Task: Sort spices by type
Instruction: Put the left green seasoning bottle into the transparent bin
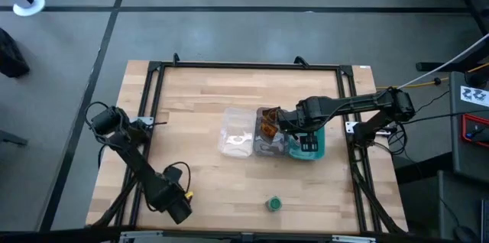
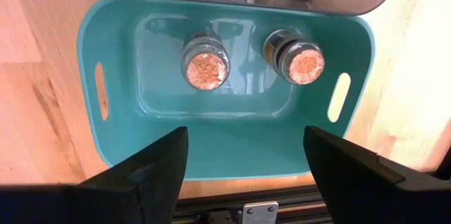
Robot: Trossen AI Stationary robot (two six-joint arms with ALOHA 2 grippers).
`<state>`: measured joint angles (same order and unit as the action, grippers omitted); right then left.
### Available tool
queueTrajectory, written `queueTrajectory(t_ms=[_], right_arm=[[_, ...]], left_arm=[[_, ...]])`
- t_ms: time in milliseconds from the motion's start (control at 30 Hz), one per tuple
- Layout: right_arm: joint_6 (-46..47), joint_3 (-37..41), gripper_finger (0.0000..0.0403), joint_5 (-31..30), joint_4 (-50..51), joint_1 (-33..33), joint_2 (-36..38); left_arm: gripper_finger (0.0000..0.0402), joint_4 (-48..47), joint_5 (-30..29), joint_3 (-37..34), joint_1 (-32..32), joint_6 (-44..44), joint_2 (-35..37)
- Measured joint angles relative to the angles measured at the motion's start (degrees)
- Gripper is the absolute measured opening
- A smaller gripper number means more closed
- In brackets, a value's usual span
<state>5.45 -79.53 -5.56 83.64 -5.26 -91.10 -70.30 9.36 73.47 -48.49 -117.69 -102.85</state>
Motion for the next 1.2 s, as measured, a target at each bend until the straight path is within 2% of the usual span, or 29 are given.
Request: queueTrajectory(t_ms=[267,467,867,1200], right_arm=[[0.0,0.0,0.0280,0.0,0.0,0.0,0.0],[0.0,0.0,0.0280,0.0,0.0,0.0,0.0],[0.0,0.0,0.0280,0.0,0.0,0.0,0.0],[0.0,0.0,0.0280,0.0,-0.1,0.0,0.0]], left_arm=[[0.0225,8.4,-4.3,-2.8,-3.6,-10.1,0.1],[0.0225,12.3,-4.0,-7.0,-4.9,-14.3,0.4],[0.0225,13.2,-4.7,-9.2,-5.1,-12.2,0.5],[0.0226,13.7,-5.1,-9.4,-4.8,-5.5,0.4]])
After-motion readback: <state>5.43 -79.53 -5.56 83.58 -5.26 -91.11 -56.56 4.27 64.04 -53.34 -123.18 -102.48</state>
